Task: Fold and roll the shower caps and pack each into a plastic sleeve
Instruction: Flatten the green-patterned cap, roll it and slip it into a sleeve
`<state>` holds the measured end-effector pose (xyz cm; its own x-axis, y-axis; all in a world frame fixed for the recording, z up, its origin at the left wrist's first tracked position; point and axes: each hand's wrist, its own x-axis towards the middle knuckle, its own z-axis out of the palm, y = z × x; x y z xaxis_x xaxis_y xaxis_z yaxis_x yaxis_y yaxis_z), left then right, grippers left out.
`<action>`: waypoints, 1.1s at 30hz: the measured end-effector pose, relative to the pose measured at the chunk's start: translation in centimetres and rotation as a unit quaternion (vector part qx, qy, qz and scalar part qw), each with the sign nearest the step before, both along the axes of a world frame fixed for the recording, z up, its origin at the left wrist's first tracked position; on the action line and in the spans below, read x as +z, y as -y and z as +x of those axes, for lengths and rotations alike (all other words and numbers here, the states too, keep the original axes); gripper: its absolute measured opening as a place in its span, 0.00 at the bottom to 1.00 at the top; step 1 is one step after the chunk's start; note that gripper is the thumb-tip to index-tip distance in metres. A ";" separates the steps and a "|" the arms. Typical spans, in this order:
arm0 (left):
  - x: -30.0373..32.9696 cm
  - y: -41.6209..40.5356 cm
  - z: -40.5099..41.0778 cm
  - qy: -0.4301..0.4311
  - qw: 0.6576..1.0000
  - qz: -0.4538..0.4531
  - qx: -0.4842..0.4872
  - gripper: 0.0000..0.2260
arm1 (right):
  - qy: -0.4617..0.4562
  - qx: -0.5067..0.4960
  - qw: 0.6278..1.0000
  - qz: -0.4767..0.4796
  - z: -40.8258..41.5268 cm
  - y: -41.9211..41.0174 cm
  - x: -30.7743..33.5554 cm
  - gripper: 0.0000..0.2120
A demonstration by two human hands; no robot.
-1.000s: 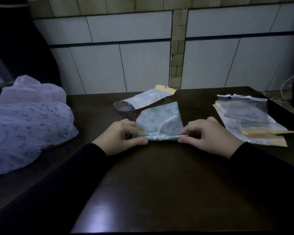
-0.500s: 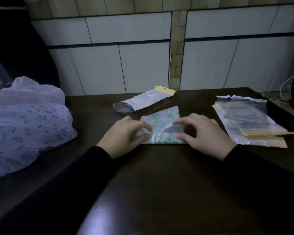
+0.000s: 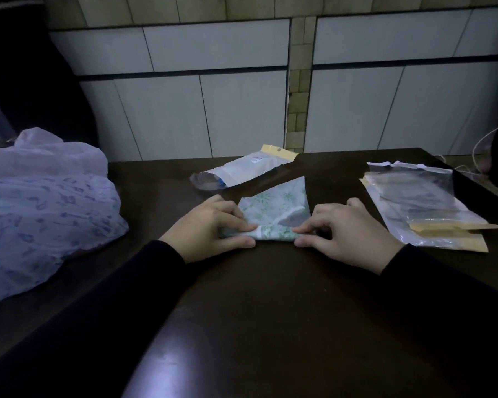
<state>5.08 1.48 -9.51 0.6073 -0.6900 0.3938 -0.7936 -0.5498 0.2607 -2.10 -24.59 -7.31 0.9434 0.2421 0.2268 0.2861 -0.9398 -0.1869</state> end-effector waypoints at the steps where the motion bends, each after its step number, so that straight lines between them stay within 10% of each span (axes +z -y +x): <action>1: 0.0 0.0 0.0 0.000 1.000 -0.002 0.000 0.24 | 0.007 0.003 1.000 -0.012 -0.1 0.0 0.0 0.16; 13: 0.8 0.9 -0.8 -0.142 0.984 -0.099 0.044 0.05 | -0.104 -0.067 0.989 0.085 0.8 -0.3 0.6 0.15; 22: 0.2 1.2 0.3 0.076 0.996 -0.048 0.011 0.12 | 0.087 -0.036 0.996 0.008 0.5 -1.2 0.0 0.09; 33: -0.3 0.0 1.3 -0.025 1.000 -0.013 0.011 0.22 | 0.027 -0.040 0.998 -0.051 0.4 -0.8 0.1 0.18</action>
<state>6.38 1.44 -9.80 0.6414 -0.6661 0.3806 -0.7672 -0.5591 0.3144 -1.66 -23.78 -7.21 0.9478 0.1914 0.2552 0.2167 -0.9734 -0.0749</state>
